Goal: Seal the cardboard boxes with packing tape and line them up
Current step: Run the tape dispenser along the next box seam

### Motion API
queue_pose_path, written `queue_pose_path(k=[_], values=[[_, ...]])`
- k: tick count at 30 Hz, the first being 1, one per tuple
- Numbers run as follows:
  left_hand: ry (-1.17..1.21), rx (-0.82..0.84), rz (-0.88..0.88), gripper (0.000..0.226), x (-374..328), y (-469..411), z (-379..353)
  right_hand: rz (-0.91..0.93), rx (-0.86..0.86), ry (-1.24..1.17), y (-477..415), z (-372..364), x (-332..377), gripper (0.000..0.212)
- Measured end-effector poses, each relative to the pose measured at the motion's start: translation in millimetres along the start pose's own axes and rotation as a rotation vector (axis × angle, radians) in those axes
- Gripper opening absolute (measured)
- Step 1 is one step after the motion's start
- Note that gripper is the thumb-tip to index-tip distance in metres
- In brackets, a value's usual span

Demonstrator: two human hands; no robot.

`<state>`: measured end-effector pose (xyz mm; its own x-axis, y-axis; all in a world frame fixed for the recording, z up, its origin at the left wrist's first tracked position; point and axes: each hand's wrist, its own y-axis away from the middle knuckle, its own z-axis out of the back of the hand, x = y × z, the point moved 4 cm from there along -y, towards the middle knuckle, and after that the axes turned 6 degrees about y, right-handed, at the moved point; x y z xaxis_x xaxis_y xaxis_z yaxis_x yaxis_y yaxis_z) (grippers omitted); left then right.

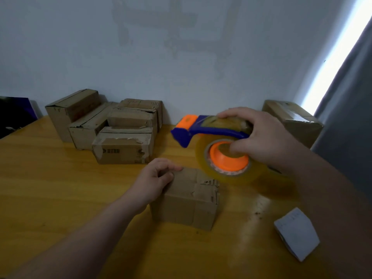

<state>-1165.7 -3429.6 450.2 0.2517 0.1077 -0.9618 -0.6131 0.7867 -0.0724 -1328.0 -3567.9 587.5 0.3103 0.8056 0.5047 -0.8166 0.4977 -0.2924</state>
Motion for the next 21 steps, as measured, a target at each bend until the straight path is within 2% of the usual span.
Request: queue_pose_path(k=[3, 8, 11, 12, 14, 16, 18, 21], values=[[0.045, 0.007, 0.018, 0.029, 0, 3, 0, 0.047, 0.162, 0.002, -3, -19, 9, 0.061], [0.225, 0.016, 0.121, 0.041, -3, 6, 5, 0.068, 0.181, 0.021, -5, -29, 8, 0.06], [0.1, -0.178, 0.124, 0.046, -5, 3, 22, 0.064, 0.196, 0.025, -5, -31, 5, 0.061], [0.118, -0.263, 0.115, 0.042, -8, 2, 28, 0.059, 0.195, 0.016, -5, -31, 4, 0.061], [0.322, -0.359, 0.162, 0.025, -12, 4, 38, 0.056, 0.189, -0.003, -5, -31, 3, 0.061], [0.542, -0.323, 0.272, 0.018, -18, 6, 39, 0.064, 0.182, -0.01, -4, -31, 2, 0.06], [0.684, -0.203, 0.399, 0.024, -24, 9, 33, 0.077, 0.179, -0.004, -4, -31, 3, 0.06], [0.725, -0.058, 0.496, 0.03, -31, 11, 26, 0.088, 0.179, 0.005, -4, -32, 4, 0.06]])
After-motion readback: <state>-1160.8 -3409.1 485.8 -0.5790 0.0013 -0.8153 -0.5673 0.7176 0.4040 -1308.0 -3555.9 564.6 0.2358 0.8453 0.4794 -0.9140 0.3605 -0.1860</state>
